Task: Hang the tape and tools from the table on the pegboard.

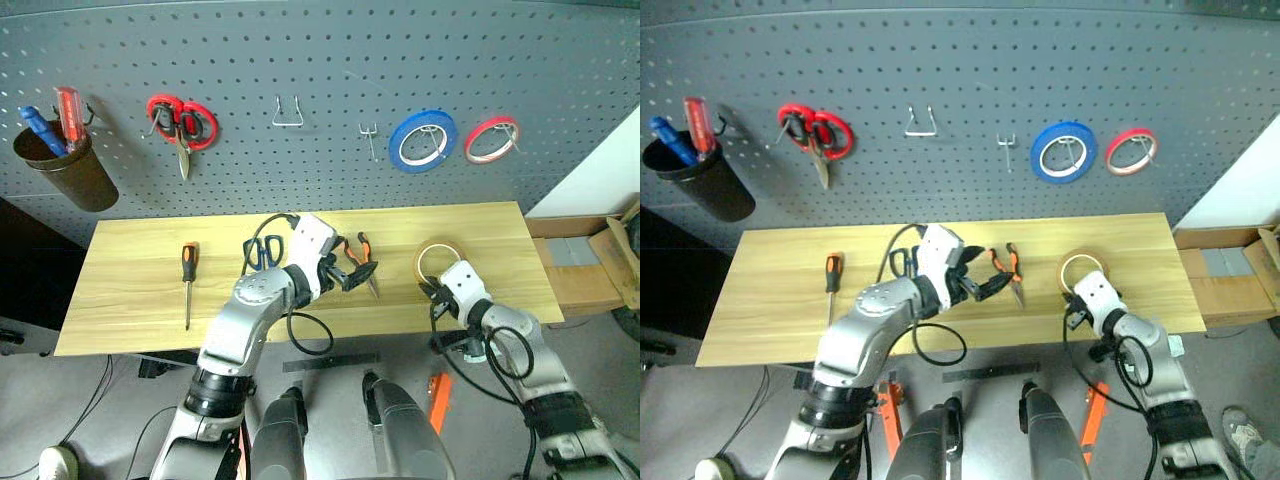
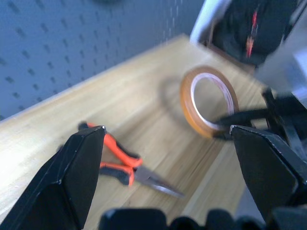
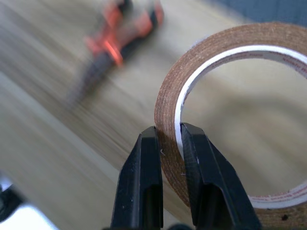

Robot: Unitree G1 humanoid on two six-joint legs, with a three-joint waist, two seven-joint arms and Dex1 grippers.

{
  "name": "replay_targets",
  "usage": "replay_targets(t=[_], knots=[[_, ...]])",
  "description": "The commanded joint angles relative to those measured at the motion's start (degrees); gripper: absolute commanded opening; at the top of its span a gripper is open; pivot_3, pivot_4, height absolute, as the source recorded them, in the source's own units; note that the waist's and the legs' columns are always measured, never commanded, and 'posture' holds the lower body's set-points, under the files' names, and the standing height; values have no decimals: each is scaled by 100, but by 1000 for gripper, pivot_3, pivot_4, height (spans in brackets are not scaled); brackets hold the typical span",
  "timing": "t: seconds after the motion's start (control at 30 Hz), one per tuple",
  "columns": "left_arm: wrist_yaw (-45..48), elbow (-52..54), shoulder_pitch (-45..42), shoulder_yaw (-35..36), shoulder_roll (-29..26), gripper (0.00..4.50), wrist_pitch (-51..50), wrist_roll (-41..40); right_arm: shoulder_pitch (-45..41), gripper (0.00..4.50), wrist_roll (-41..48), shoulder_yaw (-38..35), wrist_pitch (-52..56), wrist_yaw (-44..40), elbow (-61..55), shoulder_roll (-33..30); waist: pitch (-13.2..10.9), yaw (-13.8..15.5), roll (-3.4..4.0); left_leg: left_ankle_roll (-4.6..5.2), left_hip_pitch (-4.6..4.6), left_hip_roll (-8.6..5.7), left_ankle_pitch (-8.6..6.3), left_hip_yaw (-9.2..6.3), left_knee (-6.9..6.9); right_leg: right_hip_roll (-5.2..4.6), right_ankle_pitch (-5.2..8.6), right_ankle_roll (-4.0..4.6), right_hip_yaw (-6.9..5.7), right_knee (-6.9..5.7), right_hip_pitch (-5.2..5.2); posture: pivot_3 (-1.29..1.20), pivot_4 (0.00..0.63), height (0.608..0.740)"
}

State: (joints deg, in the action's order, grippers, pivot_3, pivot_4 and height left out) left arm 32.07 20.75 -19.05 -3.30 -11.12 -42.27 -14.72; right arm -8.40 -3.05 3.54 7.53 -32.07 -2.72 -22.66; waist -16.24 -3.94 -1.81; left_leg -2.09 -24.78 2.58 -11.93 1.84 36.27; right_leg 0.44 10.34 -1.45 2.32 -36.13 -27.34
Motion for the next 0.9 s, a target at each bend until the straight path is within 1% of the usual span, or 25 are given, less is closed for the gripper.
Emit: replay_targets(t=[0.03,0.1,0.13,0.2,0.27,0.3,0.33,0.37,0.4,0.5,0.53,0.57,0.6,0.63,0.7,0.77,0.83,0.87,0.9], knots=[[-341,1025,306,482,-34,4500,-339,-399,244,240,1,77,-624,173,-805,65,121,-22,-20,1,7,0,-1,-3,1,1,0,0,-5,0,8,-77,139,740],[-603,1483,508,708,-17,4500,-562,-534,239,240,-230,273,-1217,277,-769,91,236,-59,-40,2,13,-2,0,-7,9,7,-16,8,-5,4,19,-70,120,740],[-755,1669,581,792,25,4500,-661,-590,179,240,-343,359,-1521,342,-656,95,281,-73,-49,3,16,-1,0,-10,25,11,-23,10,-5,5,27,-64,97,740],[-1087,1963,673,991,154,4500,-834,-675,-164,240,-501,545,-2021,483,-189,206,417,-103,-71,4,15,2,0,-19,57,20,-27,15,-2,5,44,-48,79,740],[-1292,2036,718,1070,196,4500,-871,-695,-622,240,-627,696,-2464,585,393,318,488,-146,-97,6,59,2,0,-21,72,21,-19,36,0,21,107,-36,65,740],[-1337,1990,733,1072,173,4500,-794,-658,-923,240,-719,782,-2690,646,737,386,520,-183,-98,7,86,1,0,-22,72,22,-18,38,1,41,137,-32,59,740],[-1375,1892,707,1054,157,4500,-688,-605,-1211,240,-788,845,-2906,700,1079,440,560,-247,-97,8,99,2,0,-33,71,27,-26,49,-3,75,162,-26,49,740],[-1386,1737,634,1031,132,4500,-577,-565,-1548,240,-837,885,-3086,778,1483,530,600,-288,-99,9,100,3,0,-52,63,40,-68,64,-7,138,185,-23,46,740],[-1391,1565,537,998,112,4500,-473,-527,-1850,240,-874,915,-3246,849,1878,601,642,-334,-94,8,99,3,0,-64,65,43,-108,58,-14,173,203,-16,37,740],[-1441,939,66,892,60,4500,-109,-376,-2700,240,-963,966,-3717,996,3176,784,728,-411,-73,16,80,5,5,-127,48,53,-214,46,-62,345,274,-4,23,740],[-1445,748,-96,862,44,4500,2,-327,-2950,240,-970,968,-3824,1022,3581,842,773,-433,-40,23,76,10,9,-137,49,52,-263,47,-76,387,300,0,21,740],[-1446,548,-273,849,34,4500,120,-286,-3214,240,-955,957,-3908,1038,4002,899,822,-427,-24,25,66,27,10,-162,42,53,-325,42,-121,486,333,0,21,740],[-1459,391,-413,838,26,4500,218,-256,-3435,240,-935,939,-3993,1042,4377,935,839,-416,-26,34,48,75,16,-169,13,40,-347,39,-167,550,342,5,15,740],[-1476,274,-532,839,21,4500,288,-239,-3636,240,-900,890,-4034,1063,4718,954,861,-417,-28,39,44,93,19,-152,12,29,-360,22,-178,556,335,8,17,740],[-1507,155,-639,847,13,4500,383,-247,-3922,240,-827,783,-4094,1121,5258,963,904,-402,-29,40,65,47,21,-122,12,20,-362,23,-170,507,328,9,17,740],[-1517,159,-595,835,-23,4500,420,-266,-4077,240,-804,722,-4180,1160,5605,914,935,-387,-33,60,95,19,33,-131,-20,17,-332,48,-152,473,322,12,19,740],[-1527,228,-459,835,-66,4500,425,-284,-4129,240,-777,661,-4265,1188,5791,871,940,-345,-39,74,113,7,44,-131,-15,14,-265,25,-134,361,302,10,24,740],[-1524,267,-397,826,-97,4500,413,-284,-4132,240,-765,635,-4291,1199,5842,864,942,-310,-38,68,130,1,40,-126,-16,9,-213,32,-126,300,293,8,26,740],[-1524,296,-363,824,-114,4500,395,-300,-4128,240,-751,609,-4308,1199,5869,872,942,-291,-39,56,152,0,31,-123,-26,9,-178,36,-122,268,294,8,29,740]])
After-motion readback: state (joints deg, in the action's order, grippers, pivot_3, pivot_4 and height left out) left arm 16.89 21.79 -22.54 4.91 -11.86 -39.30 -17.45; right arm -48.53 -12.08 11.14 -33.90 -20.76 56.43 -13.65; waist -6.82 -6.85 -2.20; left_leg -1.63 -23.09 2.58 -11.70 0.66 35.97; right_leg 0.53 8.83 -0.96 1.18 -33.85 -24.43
